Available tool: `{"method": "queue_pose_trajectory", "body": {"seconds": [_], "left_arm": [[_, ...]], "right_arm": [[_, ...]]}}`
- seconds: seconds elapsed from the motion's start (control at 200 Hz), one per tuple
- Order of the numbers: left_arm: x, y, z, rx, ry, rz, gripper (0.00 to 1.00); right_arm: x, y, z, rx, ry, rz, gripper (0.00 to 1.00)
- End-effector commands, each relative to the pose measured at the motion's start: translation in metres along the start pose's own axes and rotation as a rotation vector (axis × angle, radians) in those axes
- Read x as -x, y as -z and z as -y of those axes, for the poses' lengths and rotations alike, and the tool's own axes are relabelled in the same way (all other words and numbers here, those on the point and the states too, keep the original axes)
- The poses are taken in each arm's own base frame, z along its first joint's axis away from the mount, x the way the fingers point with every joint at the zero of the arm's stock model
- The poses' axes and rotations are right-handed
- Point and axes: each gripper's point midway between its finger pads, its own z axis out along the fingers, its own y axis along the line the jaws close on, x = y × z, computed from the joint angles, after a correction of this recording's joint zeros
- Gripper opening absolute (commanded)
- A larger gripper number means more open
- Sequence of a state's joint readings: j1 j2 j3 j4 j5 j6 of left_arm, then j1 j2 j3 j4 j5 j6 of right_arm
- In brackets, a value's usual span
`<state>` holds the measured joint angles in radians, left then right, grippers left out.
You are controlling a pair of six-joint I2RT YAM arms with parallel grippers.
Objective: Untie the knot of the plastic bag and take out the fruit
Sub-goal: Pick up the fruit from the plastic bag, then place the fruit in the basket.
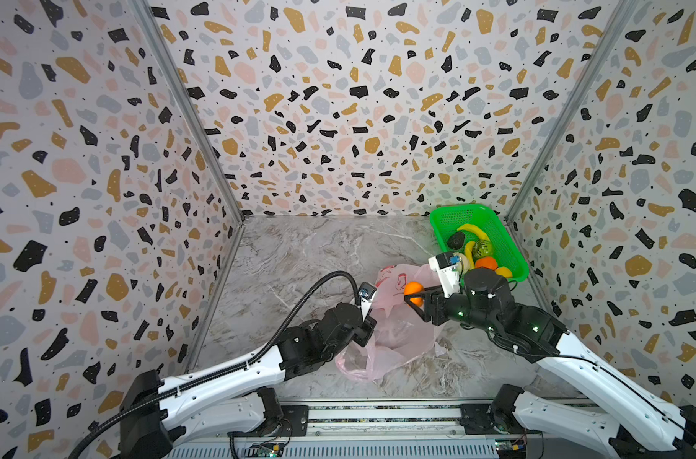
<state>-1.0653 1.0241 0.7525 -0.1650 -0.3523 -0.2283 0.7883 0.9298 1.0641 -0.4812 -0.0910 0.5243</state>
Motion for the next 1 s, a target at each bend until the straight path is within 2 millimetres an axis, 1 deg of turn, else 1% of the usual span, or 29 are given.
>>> {"method": "queue_pose_trajectory", "body": {"seconds": [0.0, 0.07, 0.19, 0.28, 0.345, 0.42, 0.566, 0.711, 0.791, 0.866, 0.956, 0.996], "left_arm": [[0.016, 0.008, 0.001, -0.019, 0.011, 0.05, 0.0], [0.016, 0.009, 0.001, -0.019, 0.002, 0.052, 0.0], [0.014, 0.011, -0.002, -0.01, -0.007, 0.048, 0.0], [0.014, 0.013, -0.003, -0.006, -0.006, 0.054, 0.0], [0.014, 0.013, -0.003, -0.007, -0.006, 0.054, 0.0], [0.013, 0.012, -0.002, -0.012, -0.009, 0.052, 0.0], [0.01, 0.012, 0.0, -0.022, -0.013, 0.045, 0.0], [0.009, 0.012, -0.002, -0.013, -0.016, 0.046, 0.0], [0.009, 0.013, -0.003, -0.01, -0.014, 0.05, 0.0], [0.009, 0.012, -0.004, -0.008, -0.009, 0.051, 0.0], [0.009, 0.012, -0.004, -0.006, -0.007, 0.053, 0.0], [0.009, 0.012, -0.004, -0.003, -0.007, 0.053, 0.0]], "right_arm": [[0.019, 0.01, 0.022, -0.061, 0.031, 0.028, 0.51], [0.033, 0.01, 0.042, -0.096, 0.039, 0.047, 0.51], [0.062, 0.009, 0.085, -0.177, 0.028, 0.099, 0.51], [0.083, 0.007, 0.125, -0.246, -0.018, 0.152, 0.51], [0.094, 0.003, 0.157, -0.308, -0.054, 0.186, 0.51], [0.101, -0.002, 0.196, -0.374, -0.108, 0.218, 0.51], [0.104, -0.02, 0.274, -0.506, -0.162, 0.224, 0.5], [0.109, -0.04, 0.341, -0.582, -0.197, 0.209, 0.5], [0.111, -0.053, 0.371, -0.586, -0.223, 0.195, 0.5], [0.116, -0.063, 0.392, -0.583, -0.245, 0.193, 0.5], [0.12, -0.073, 0.41, -0.593, -0.256, 0.185, 0.51], [0.122, -0.077, 0.416, -0.595, -0.256, 0.176, 0.54]]}}
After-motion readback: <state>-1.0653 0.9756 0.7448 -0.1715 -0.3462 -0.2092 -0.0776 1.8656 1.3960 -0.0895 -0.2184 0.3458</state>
